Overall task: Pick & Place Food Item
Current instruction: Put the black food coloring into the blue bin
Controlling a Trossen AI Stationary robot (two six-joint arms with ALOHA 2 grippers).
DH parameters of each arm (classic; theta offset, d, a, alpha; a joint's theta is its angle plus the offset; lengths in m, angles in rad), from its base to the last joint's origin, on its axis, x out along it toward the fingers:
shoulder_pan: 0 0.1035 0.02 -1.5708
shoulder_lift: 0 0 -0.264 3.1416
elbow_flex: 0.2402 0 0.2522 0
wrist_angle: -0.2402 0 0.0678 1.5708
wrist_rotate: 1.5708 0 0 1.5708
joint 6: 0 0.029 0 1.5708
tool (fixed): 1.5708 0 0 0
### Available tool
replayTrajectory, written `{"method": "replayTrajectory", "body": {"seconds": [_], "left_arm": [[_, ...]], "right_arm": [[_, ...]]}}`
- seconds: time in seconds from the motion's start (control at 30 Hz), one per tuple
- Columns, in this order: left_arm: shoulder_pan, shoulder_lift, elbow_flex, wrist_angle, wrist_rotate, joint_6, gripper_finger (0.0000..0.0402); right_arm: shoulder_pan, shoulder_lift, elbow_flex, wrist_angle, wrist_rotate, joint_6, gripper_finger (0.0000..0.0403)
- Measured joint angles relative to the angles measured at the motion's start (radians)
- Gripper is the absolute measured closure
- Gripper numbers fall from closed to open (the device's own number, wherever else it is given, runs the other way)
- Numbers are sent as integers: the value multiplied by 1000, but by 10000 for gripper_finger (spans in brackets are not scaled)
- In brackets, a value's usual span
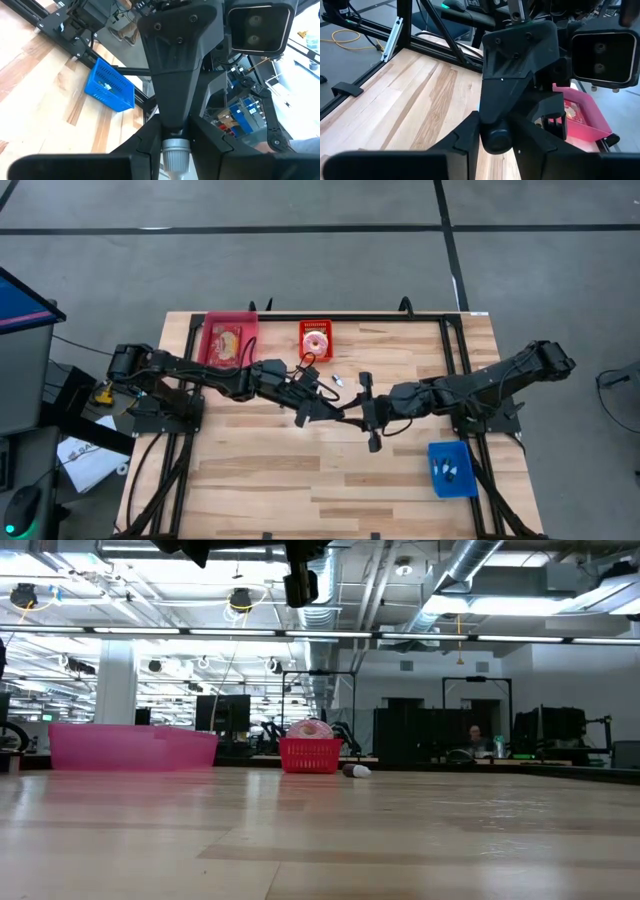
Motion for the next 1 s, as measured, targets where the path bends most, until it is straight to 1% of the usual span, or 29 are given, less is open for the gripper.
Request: {"method": "replayTrajectory", "body": {"seconds": [0.23,0.73,1.0], "left_arm": [[0,2,-1,37,11,4,319],[2,2,-1,67,78,-30,243],[49,0,0,16,97,44,220]], "right_arm": [[1,-3,2,3,0,1,316],[3,-2,2,1,0,4,316],[16,0,-1,-31,5,18,316]]}}
